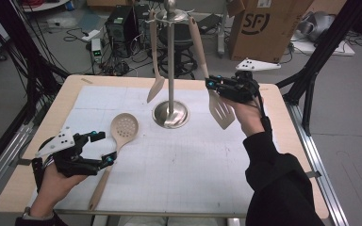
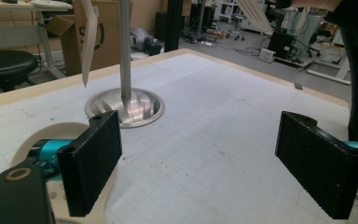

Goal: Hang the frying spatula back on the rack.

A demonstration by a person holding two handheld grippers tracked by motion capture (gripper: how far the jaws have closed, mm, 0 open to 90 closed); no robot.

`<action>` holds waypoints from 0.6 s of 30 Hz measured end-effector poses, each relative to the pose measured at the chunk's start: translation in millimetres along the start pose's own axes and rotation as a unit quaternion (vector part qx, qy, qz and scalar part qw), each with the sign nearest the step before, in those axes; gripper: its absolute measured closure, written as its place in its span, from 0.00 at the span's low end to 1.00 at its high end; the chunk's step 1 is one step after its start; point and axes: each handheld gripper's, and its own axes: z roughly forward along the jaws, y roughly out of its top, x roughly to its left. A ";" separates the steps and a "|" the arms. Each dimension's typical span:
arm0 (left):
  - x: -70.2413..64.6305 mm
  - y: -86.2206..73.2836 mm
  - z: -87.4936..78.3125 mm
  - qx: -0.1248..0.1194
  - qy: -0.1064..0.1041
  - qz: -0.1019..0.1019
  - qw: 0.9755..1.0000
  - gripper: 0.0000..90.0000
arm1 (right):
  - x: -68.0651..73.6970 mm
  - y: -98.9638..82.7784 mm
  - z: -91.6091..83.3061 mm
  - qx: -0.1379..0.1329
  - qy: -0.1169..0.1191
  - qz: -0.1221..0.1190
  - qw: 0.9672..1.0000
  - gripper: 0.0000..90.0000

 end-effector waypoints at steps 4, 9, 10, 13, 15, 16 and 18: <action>-0.4 -0.1 -1.3 0.000 0.002 0.001 1.000 0.17 | -0.4 0.2 2.2 0.002 -0.001 -0.002 1.000 0.87; 0.0 -1.1 -2.8 0.000 0.004 -0.002 1.000 0.17 | -0.3 0.3 7.6 0.006 -0.001 -0.003 1.000 0.87; 0.3 -1.3 -3.2 0.001 0.004 -0.003 1.000 0.17 | -0.1 0.3 8.6 0.007 -0.002 -0.001 1.000 0.87; 0.7 -2.1 -4.6 0.000 0.007 -0.004 1.000 0.17 | -0.5 0.5 13.2 0.010 -0.003 -0.005 1.000 0.87; 1.3 -2.5 -6.1 0.000 0.008 -0.004 1.000 0.17 | -0.6 0.4 16.2 0.012 -0.003 -0.005 1.000 0.87; 1.2 -2.7 -7.0 0.000 0.009 -0.005 1.000 0.17 | -0.8 0.4 17.8 0.012 -0.004 -0.006 1.000 0.87; 1.4 -3.3 -8.7 -0.001 0.011 -0.007 1.000 0.17 | -0.7 0.6 20.6 0.013 -0.005 -0.006 1.000 0.87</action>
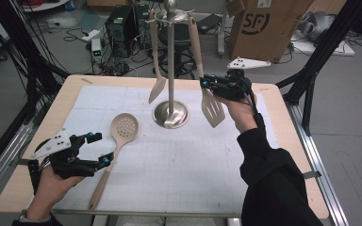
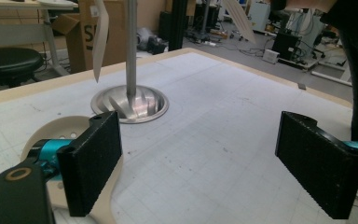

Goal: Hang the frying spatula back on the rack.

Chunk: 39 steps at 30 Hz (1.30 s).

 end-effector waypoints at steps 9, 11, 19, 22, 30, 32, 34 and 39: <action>0.5 -1.2 -7.6 -0.003 0.007 -0.002 1.000 0.17 | 0.1 1.1 12.4 0.006 -0.006 -0.003 1.000 0.87; 0.4 -1.2 -9.0 -0.004 0.008 -0.002 1.000 0.17 | -0.2 1.1 15.2 0.006 -0.008 -0.006 1.000 0.87; 0.4 -1.6 -11.6 -0.004 0.010 -0.004 1.000 0.17 | 0.2 3.3 24.7 0.013 -0.013 -0.008 1.000 0.87; 1.0 -1.6 -12.5 -0.005 0.011 -0.003 1.000 0.17 | 0.0 3.9 27.7 0.015 -0.015 -0.011 1.000 0.87; 1.2 -1.5 -14.1 -0.006 0.011 -0.004 1.000 0.17 | -0.5 4.9 37.3 0.016 -0.018 -0.013 1.000 0.87; 1.1 -1.6 -14.6 -0.007 0.012 -0.005 1.000 0.17 | -0.6 4.6 39.4 0.018 -0.020 -0.014 1.000 0.87; 1.4 -1.7 -15.1 -0.007 0.012 -0.004 1.000 0.17 | -1.1 4.0 41.8 0.017 -0.022 -0.016 0.999 0.87; 1.5 -1.8 -16.4 -0.008 0.012 -0.005 1.000 0.17 | -1.4 3.0 46.4 0.013 -0.024 -0.017 0.999 0.87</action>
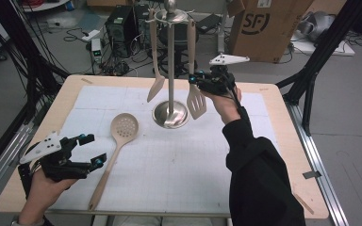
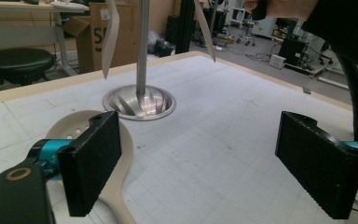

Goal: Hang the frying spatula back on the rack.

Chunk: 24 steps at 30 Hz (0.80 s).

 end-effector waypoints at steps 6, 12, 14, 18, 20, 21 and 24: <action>-0.1 0.0 -1.2 0.000 0.002 0.000 1.000 0.17 | 0.9 0.3 2.2 -0.001 -0.002 -0.003 1.000 0.84; -1.0 0.0 -0.4 0.001 0.001 0.001 1.000 0.17 | 1.5 3.2 -4.5 -0.018 -0.010 -0.005 1.000 0.70; -1.0 -0.1 -0.2 0.002 0.001 0.002 1.000 0.17 | 1.0 3.4 -7.7 -0.018 -0.012 -0.004 1.000 0.66; -0.8 -0.3 0.2 0.003 0.001 0.002 1.000 0.17 | 4.8 5.6 -14.6 -0.021 -0.018 -0.008 1.000 0.55; -0.8 -0.5 0.5 0.002 0.001 0.001 1.000 0.17 | 7.9 7.0 -17.5 -0.022 -0.015 -0.015 1.000 0.47; -0.8 -0.6 0.6 0.002 0.001 0.001 1.000 0.17 | 9.9 7.5 -18.9 -0.021 -0.015 -0.017 1.000 0.44; -0.2 -1.2 1.1 0.004 0.000 0.001 1.000 0.17 | 17.3 8.9 -24.0 -0.020 -0.013 -0.032 0.999 0.34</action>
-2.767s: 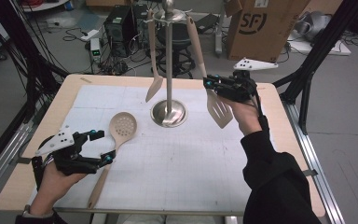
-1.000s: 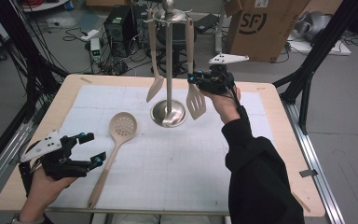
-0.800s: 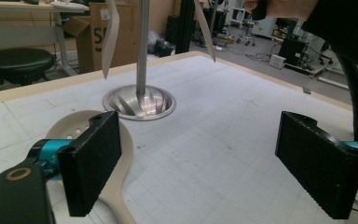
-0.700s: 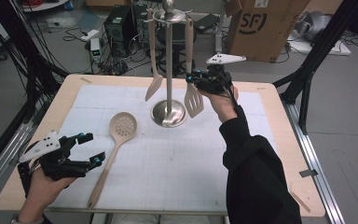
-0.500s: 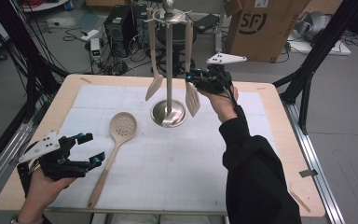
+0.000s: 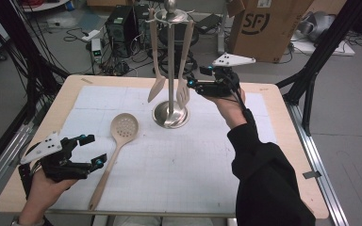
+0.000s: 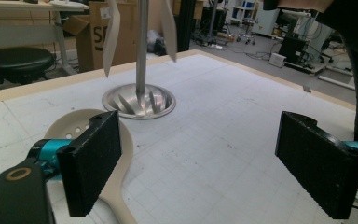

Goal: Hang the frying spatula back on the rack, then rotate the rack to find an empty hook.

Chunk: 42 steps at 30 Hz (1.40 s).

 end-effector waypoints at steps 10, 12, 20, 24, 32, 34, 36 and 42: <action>-2.0 -0.2 1.8 0.002 -0.001 0.001 1.000 0.17 | 17.0 1.9 -17.0 -0.001 0.000 -0.003 1.000 0.00; -2.0 -0.1 2.1 0.003 -0.002 0.002 1.000 0.17 | 19.0 1.9 -21.0 0.002 0.009 -0.007 1.000 0.00; -3.2 0.6 1.7 0.002 0.000 0.002 1.000 0.17 | 24.4 2.8 -33.6 -0.004 0.018 -0.014 1.000 0.00; -4.8 1.6 1.7 0.002 0.000 0.006 1.000 0.17 | 24.8 1.6 -38.2 -0.006 0.021 -0.015 1.000 0.00; -1.9 -0.2 2.9 0.003 -0.001 0.002 1.000 0.17 | 18.4 1.1 -48.0 -0.003 0.050 -0.012 0.999 0.00; -1.7 -0.4 2.8 0.003 0.000 0.001 1.000 0.17 | 14.7 1.5 -49.6 -0.005 0.063 -0.005 0.998 0.00; -1.9 -0.3 3.1 0.003 -0.001 0.001 1.000 0.17 | 11.0 2.1 -50.0 -0.004 0.083 -0.004 0.997 0.00; -2.8 0.0 2.8 0.004 -0.001 0.004 1.000 0.17 | 6.0 6.4 -51.7 -0.009 0.081 -0.004 0.997 0.01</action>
